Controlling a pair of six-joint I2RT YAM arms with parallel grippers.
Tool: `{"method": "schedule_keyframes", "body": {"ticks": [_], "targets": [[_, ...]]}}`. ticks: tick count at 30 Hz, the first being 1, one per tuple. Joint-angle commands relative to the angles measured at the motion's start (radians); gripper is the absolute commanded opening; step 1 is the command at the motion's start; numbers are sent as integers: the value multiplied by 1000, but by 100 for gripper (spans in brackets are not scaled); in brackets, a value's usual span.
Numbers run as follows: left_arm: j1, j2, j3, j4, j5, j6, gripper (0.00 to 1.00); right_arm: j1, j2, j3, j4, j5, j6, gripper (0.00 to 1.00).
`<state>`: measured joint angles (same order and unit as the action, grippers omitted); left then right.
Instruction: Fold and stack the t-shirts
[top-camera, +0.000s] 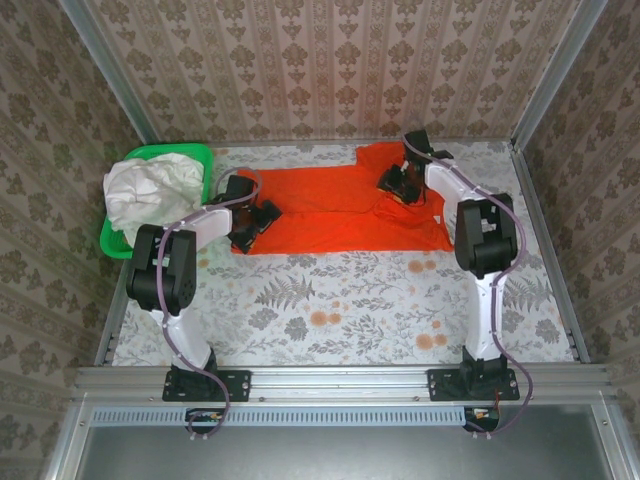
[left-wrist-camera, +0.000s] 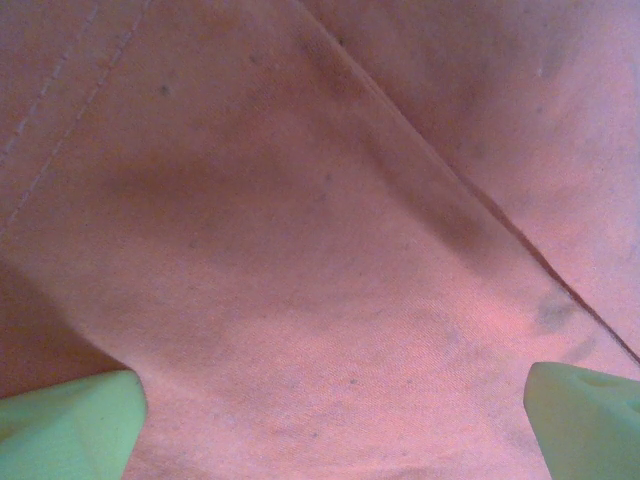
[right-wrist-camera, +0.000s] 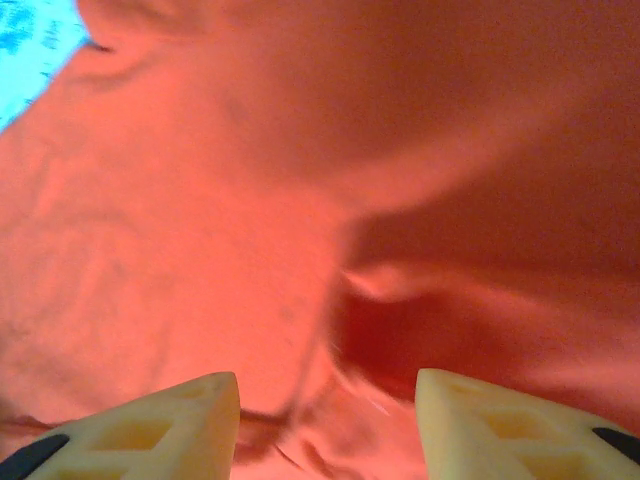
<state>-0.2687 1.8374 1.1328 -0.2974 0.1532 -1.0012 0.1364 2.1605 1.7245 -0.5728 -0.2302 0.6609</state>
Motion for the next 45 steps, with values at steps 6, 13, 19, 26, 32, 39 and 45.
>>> {"method": "schedule_keyframes", "body": {"ticks": [6,13,19,26,32,39,45], "targets": [[-15,39,-26,-28,0,10,100,-111,-205,-324,126,27,143,53],[-19,43,-23,-28,0,6,100,-124,-134,-275,126,-25,151,38],[-21,41,-12,-38,-1,9,100,-129,-86,-172,106,-32,150,2],[-20,42,-8,-43,-1,11,100,-132,-20,-35,64,-37,128,0],[-22,41,-6,-42,-4,12,100,-132,45,53,42,-63,119,0],[-23,54,5,-46,4,10,100,-135,85,140,10,-80,96,13],[-23,51,7,-49,3,12,100,-135,-18,50,31,-38,33,49]]}}
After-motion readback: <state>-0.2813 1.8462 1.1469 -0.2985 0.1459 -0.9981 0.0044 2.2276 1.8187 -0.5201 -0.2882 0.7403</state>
